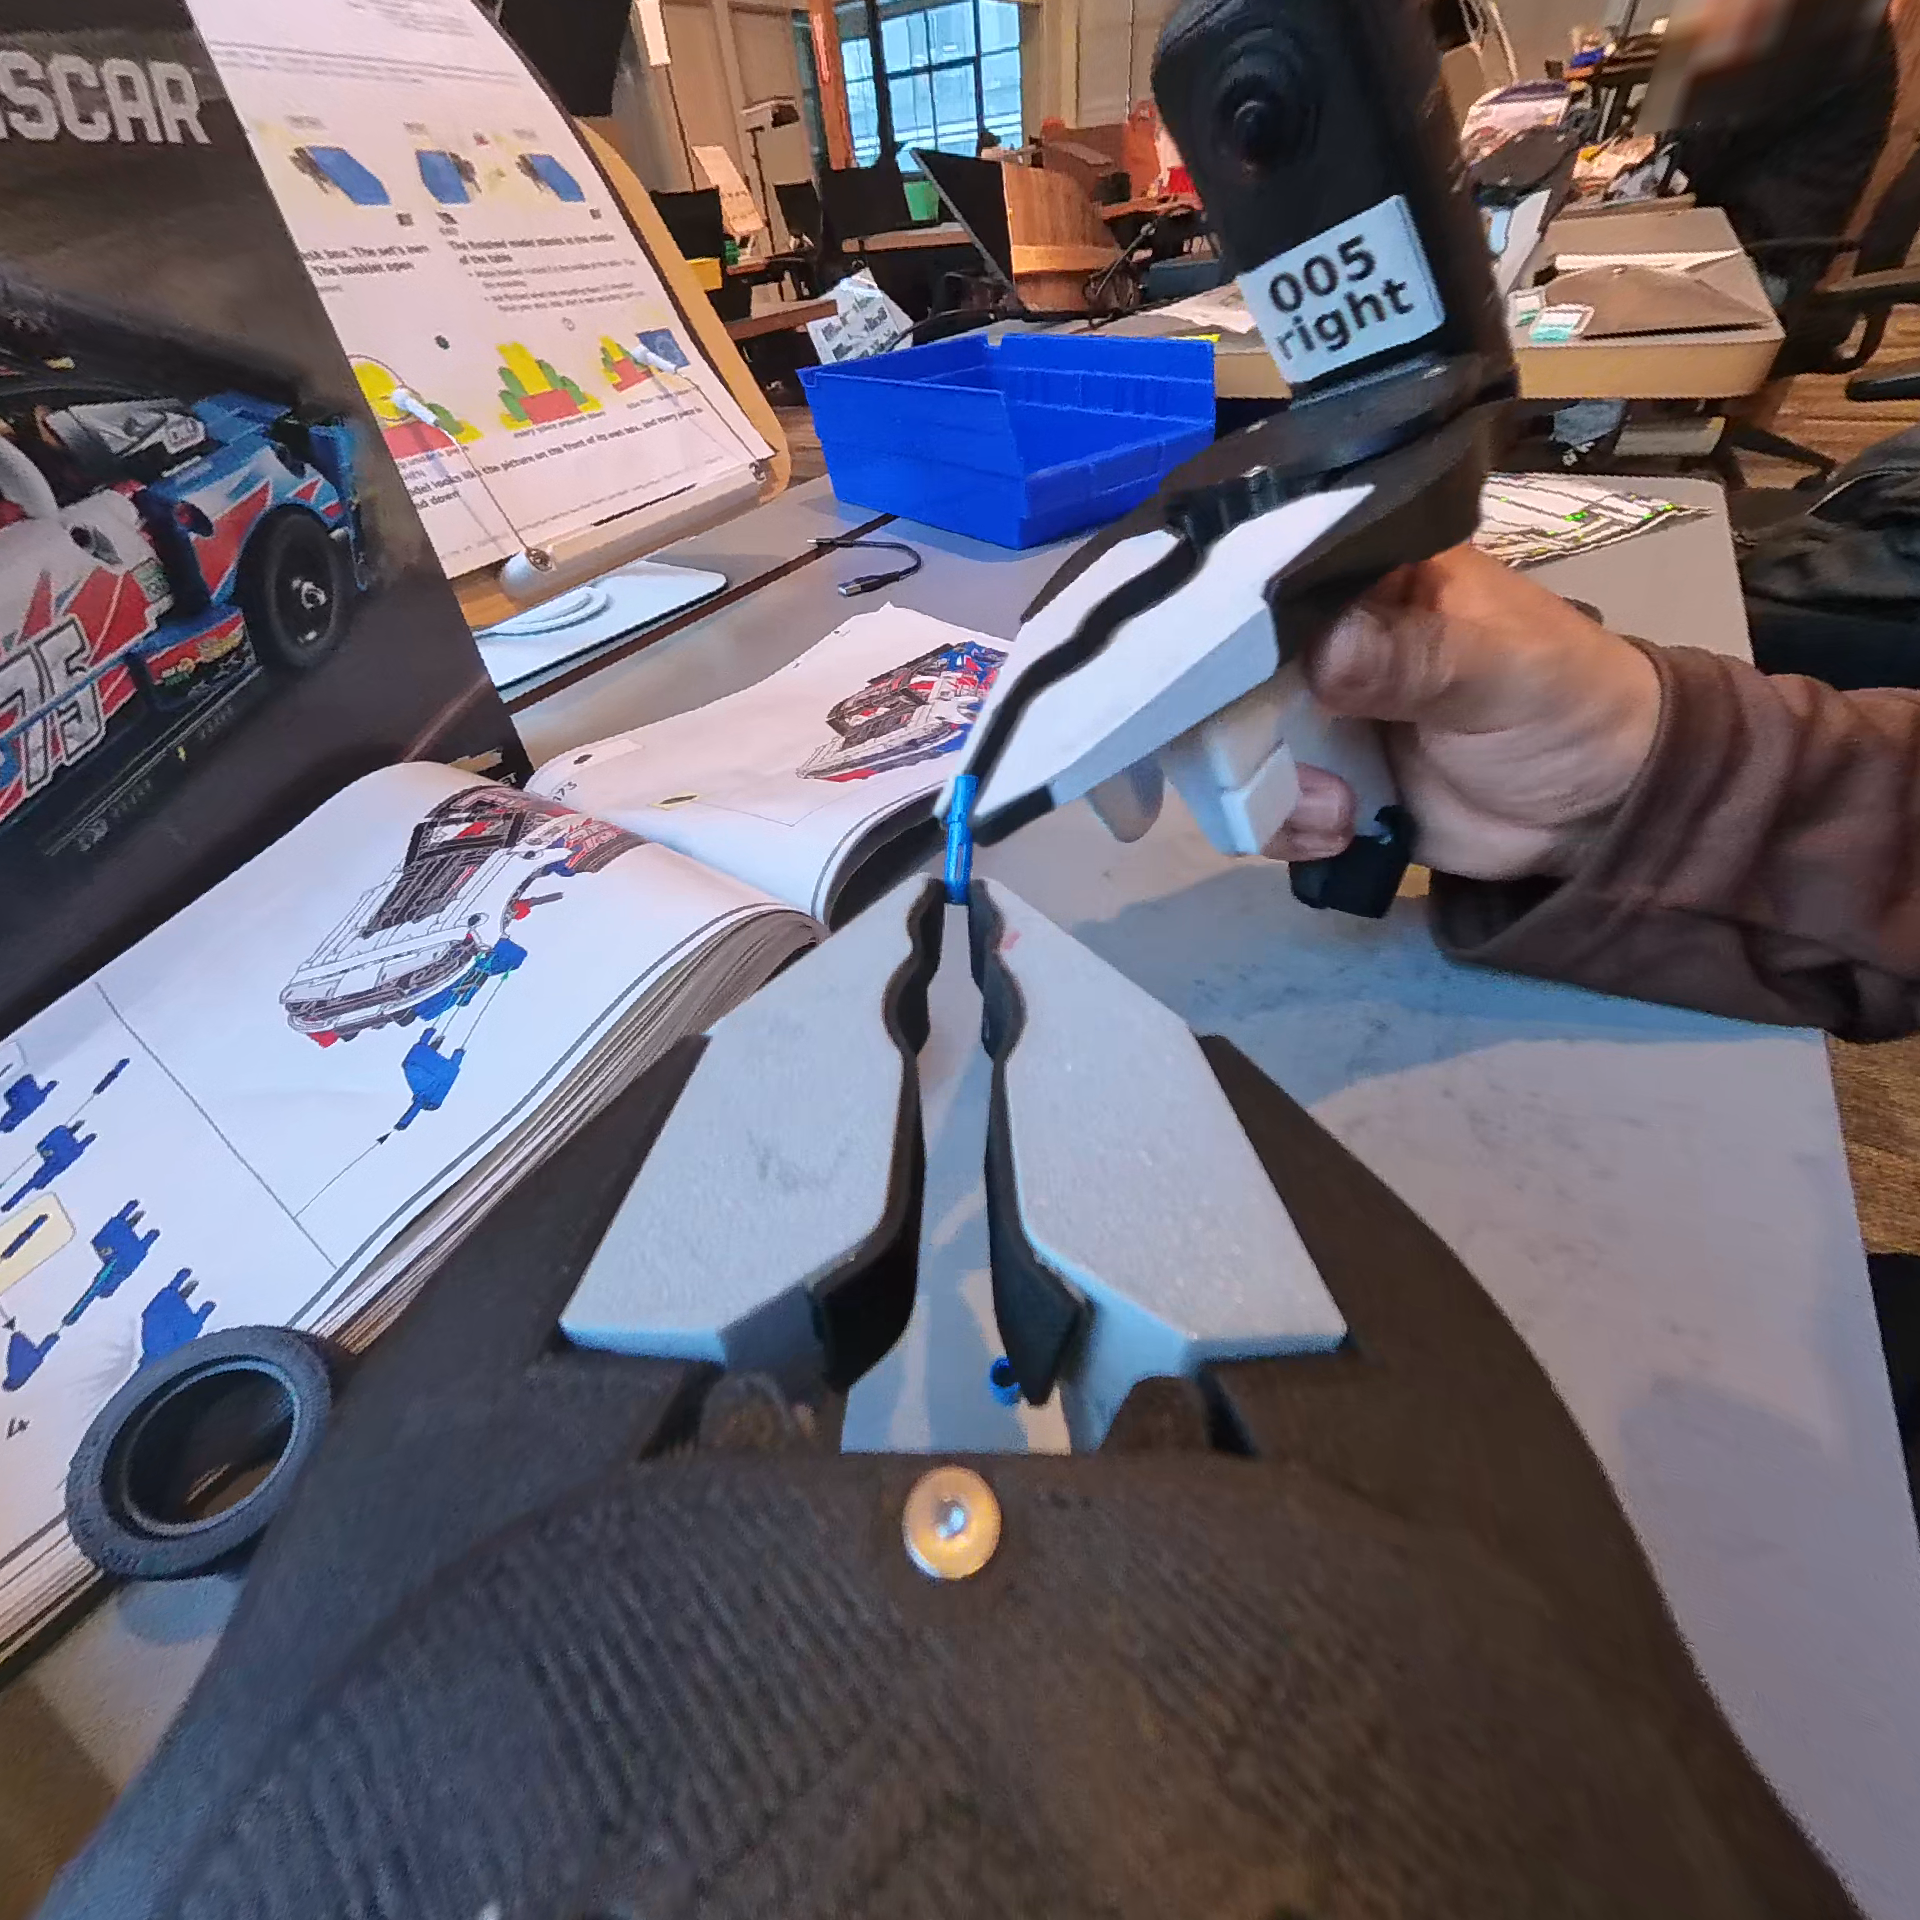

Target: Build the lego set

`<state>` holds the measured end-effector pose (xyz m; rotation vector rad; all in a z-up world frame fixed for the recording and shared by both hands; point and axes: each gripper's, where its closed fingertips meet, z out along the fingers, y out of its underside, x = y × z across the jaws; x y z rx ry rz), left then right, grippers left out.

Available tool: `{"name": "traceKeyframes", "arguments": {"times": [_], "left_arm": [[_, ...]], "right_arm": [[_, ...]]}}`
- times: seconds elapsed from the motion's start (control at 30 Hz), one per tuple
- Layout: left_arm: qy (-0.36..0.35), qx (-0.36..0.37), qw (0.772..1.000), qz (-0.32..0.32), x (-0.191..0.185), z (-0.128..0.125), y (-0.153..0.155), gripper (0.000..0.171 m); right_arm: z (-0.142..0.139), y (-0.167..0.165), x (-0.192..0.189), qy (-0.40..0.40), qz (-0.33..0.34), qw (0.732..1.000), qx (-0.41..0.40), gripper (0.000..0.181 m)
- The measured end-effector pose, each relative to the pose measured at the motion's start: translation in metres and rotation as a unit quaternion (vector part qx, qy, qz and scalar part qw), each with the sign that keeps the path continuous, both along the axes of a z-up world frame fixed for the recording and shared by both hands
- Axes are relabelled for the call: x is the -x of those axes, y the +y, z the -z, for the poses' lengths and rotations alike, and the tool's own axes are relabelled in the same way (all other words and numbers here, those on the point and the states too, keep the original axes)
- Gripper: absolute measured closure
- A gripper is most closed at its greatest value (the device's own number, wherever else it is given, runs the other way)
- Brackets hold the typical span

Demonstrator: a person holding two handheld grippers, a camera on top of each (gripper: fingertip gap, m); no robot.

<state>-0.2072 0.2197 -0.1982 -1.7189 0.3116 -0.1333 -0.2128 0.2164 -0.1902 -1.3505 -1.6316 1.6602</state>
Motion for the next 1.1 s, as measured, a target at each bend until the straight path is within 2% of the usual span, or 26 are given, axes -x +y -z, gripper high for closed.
{"name": "traceKeyframes", "arguments": {"times": [0.43, 0.5, 0.53, 0.63, 0.77, 0.9, 1.1], "left_arm": [[0.003, 0.014, 1.0, 0.013, -0.005, 0.006, 0.0, 0.17], [-0.017, 0.031, 0.998, 0.06, -0.015, 0.01, -0.004, 0.157], [-0.027, 0.052, 0.994, 0.093, -0.022, 0.014, -0.008, 0.15], [0.005, 0.147, 0.979, 0.143, -0.027, 0.045, -0.017, 0.151], [0.08, 0.25, 0.937, 0.231, -0.041, 0.079, -0.034, 0.149], [0.148, 0.294, 0.905, 0.271, -0.044, 0.098, -0.042, 0.147], [0.123, 0.284, 0.907, 0.285, -0.055, 0.098, -0.04, 0.167]], "right_arm": [[0.003, 0.0, -0.004, -0.012, -0.01, 1.0, 0.011, 0.177], [0.005, -0.001, -0.007, -0.02, -0.011, 1.0, -0.003, 0.177], [0.008, -0.002, -0.011, -0.027, -0.013, 0.999, -0.015, 0.177], [0.024, -0.009, -0.026, -0.056, -0.016, 0.996, -0.064, 0.177], [0.051, -0.023, -0.048, -0.102, -0.027, 0.988, -0.115, 0.177], [0.06, -0.035, -0.059, -0.12, -0.042, 0.984, -0.125, 0.177], [0.071, -0.036, -0.062, -0.138, -0.036, 0.979, -0.146, 0.176]]}}
